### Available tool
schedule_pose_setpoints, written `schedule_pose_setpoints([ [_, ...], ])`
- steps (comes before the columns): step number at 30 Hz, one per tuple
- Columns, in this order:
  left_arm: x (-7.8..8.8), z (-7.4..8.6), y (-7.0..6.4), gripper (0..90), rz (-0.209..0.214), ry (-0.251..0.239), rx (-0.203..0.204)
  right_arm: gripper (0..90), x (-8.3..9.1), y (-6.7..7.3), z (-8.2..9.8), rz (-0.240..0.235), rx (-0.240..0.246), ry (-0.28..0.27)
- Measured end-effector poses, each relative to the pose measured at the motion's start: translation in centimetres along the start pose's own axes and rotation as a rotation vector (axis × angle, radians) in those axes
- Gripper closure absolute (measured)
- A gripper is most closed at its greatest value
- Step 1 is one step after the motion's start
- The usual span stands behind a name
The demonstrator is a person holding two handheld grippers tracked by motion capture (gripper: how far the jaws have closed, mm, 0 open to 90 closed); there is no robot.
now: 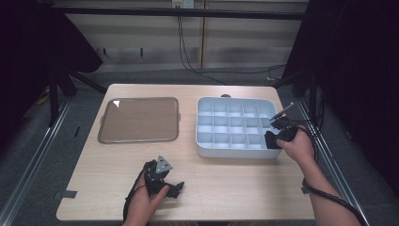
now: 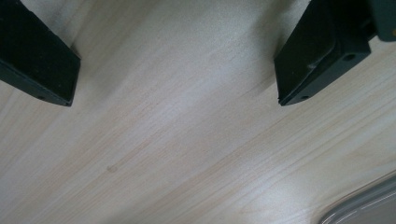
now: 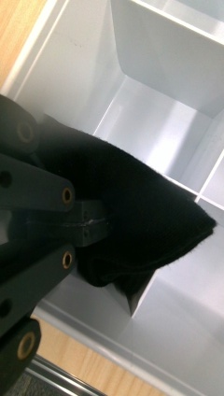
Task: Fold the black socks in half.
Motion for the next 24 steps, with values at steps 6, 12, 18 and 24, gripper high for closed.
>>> schedule_pose_setpoints([
  [6,0.0,0.0,0.0,0.0,-0.003,-0.006,0.000,90.0,-0.6,0.2,-0.2,0.016,0.020,0.042],
  [12,0.0,0.0,0.0,0.0,0.000,0.002,-0.004,90.0,-1.1,0.0,-0.2,0.005,0.011,0.046],
  [18,0.0,0.0,0.0,0.0,-0.003,0.004,-0.004,90.0,-1.1,0.1,0.0,0.011,0.018,0.032],
  [24,-0.1,-0.1,0.0,0.0,0.000,0.004,-0.002,90.0,-0.9,0.1,0.2,0.017,0.000,0.011],
])
Point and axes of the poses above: each handheld gripper's, and its own axes: x roughly backward along the jaws, z roughly out of its underside, y roughly to its left, the point moved 2 cm from there along -x, roughly forward along the jaws, and after that the axes turned 2 degrees about x, right-handed, at the moved point
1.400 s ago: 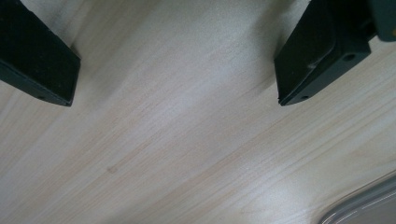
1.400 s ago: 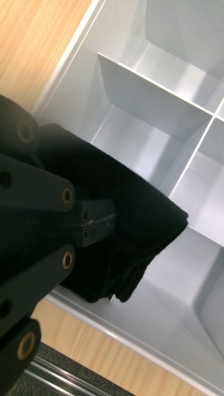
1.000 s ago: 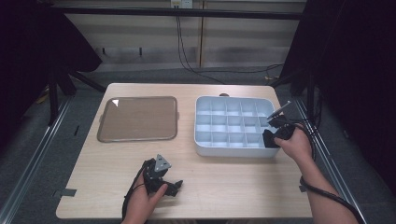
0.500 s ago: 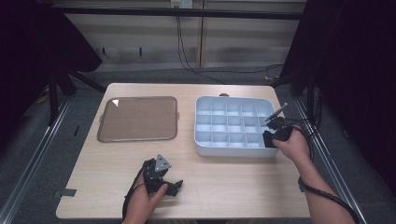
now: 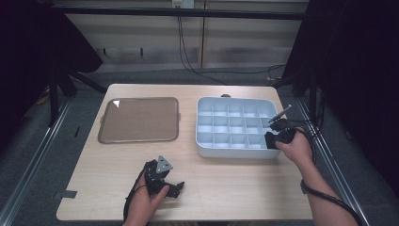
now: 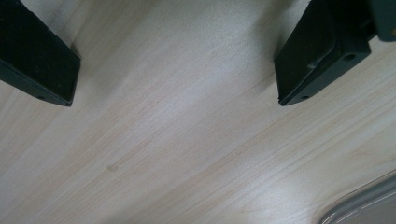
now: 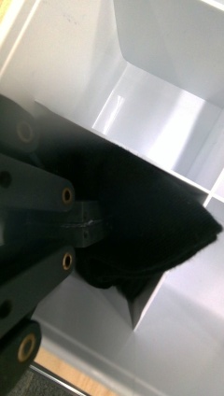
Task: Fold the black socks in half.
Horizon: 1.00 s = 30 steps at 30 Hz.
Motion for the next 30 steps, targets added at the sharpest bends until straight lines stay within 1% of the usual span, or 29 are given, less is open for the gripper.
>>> schedule_pose_setpoints([
  [2,0.0,0.0,0.0,0.0,-0.001,0.002,-0.002,90.0,0.1,0.0,0.1,-0.001,-0.005,-0.002],
  [6,-0.1,-0.1,0.0,0.0,-0.002,0.002,-0.001,90.0,0.4,0.0,0.3,0.010,-0.003,-0.025],
  [7,-0.1,-0.1,0.0,0.0,-0.003,0.002,-0.001,90.0,0.4,0.1,0.3,0.006,-0.011,-0.027],
  [9,-0.2,-0.2,0.0,0.0,-0.002,0.002,-0.002,90.0,0.6,0.0,0.4,0.006,-0.009,-0.033],
  [16,-0.2,-0.2,0.0,0.0,-0.001,0.002,-0.002,86.7,1.5,-0.1,0.4,0.013,-0.014,-0.049],
  [17,-0.2,-0.2,0.0,0.0,-0.001,0.002,-0.002,86.2,1.6,-0.1,0.4,0.006,-0.015,-0.053],
  [19,-0.2,-0.2,0.0,0.0,0.000,0.003,-0.002,85.5,2.0,-0.1,0.4,0.006,-0.018,-0.061],
  [21,-0.2,-0.2,0.0,0.0,0.000,0.003,-0.002,84.3,2.3,-0.1,0.4,0.001,-0.017,-0.065],
  [23,-0.2,-0.2,0.0,0.0,0.000,0.002,-0.002,82.9,2.6,-0.1,0.3,0.009,-0.015,-0.072],
  [26,-0.2,-0.2,-0.1,0.0,-0.001,0.001,-0.001,80.2,3.1,0.1,0.2,-0.002,-0.022,-0.088],
  [27,-0.2,-0.2,-0.1,0.0,-0.001,-0.004,0.007,79.4,3.2,0.1,0.2,0.001,-0.019,-0.088],
  [29,-0.2,-0.2,-0.1,0.0,-0.001,-0.005,0.007,76.6,3.4,0.2,0.1,-0.004,-0.017,-0.099],
  [30,-0.2,-0.2,-0.1,0.0,-0.001,-0.005,0.007,73.3,3.6,0.3,0.0,-0.007,-0.021,-0.099],
])
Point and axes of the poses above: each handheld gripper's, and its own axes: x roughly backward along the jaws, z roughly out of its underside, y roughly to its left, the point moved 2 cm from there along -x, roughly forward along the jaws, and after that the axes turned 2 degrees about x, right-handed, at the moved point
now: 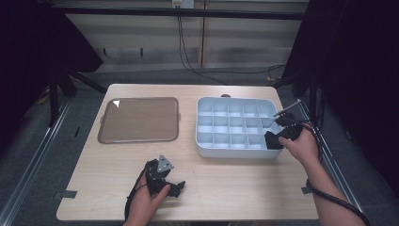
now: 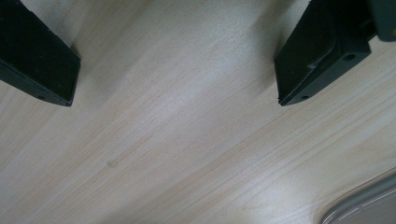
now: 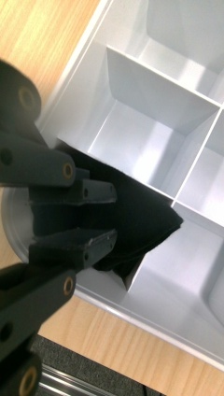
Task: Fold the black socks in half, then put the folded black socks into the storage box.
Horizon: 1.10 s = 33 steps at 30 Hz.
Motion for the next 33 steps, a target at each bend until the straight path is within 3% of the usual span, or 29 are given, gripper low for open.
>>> schedule_pose_setpoints([
  [18,0.0,0.0,0.0,0.0,0.000,-0.004,-0.003,35.8,1.3,1.5,-0.5,-0.042,0.011,-0.041],
  [33,0.0,0.0,0.0,0.0,0.003,-0.003,0.003,29.8,2.9,2.0,-1.0,-0.040,0.022,-0.063],
])
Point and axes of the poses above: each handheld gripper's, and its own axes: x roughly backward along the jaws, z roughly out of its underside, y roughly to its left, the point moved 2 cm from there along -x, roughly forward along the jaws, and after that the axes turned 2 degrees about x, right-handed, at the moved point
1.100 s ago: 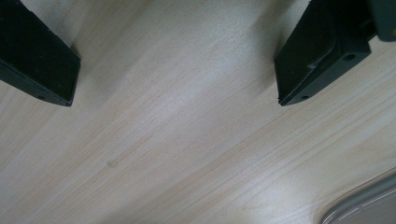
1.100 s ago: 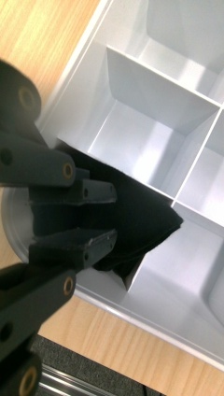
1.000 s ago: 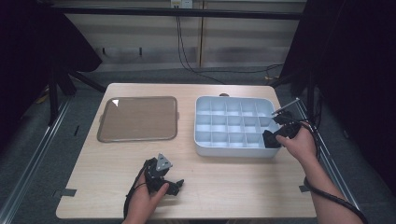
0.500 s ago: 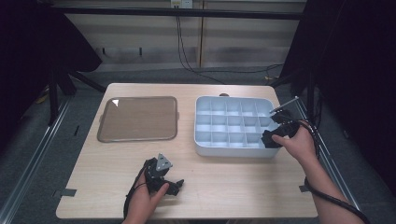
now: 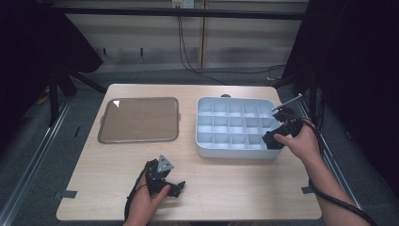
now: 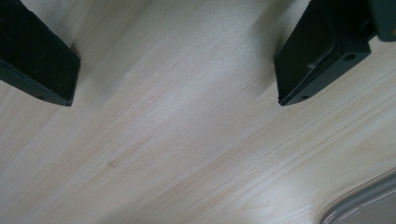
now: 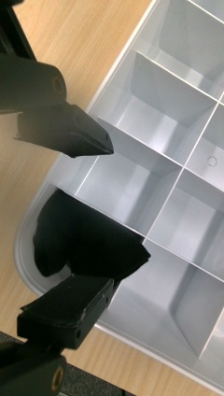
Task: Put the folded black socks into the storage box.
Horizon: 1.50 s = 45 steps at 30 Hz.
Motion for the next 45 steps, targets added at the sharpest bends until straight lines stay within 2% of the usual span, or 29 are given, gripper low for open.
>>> schedule_pose_setpoints([
  [7,0.0,0.0,0.0,0.0,-0.002,0.001,-0.006,27.9,0.1,0.5,0.5,-0.017,-0.003,0.000],
  [8,0.0,0.0,0.0,0.0,-0.002,0.001,-0.005,27.5,0.1,0.5,0.6,-0.017,0.013,-0.004],
  [22,0.0,0.0,0.0,0.0,-0.002,0.001,-0.005,25.4,0.5,2.1,0.4,-0.042,0.054,-0.016],
  [45,0.1,0.0,0.1,0.0,-0.002,0.009,-0.014,22.9,1.1,4.1,1.3,-0.103,0.093,-0.032],
])
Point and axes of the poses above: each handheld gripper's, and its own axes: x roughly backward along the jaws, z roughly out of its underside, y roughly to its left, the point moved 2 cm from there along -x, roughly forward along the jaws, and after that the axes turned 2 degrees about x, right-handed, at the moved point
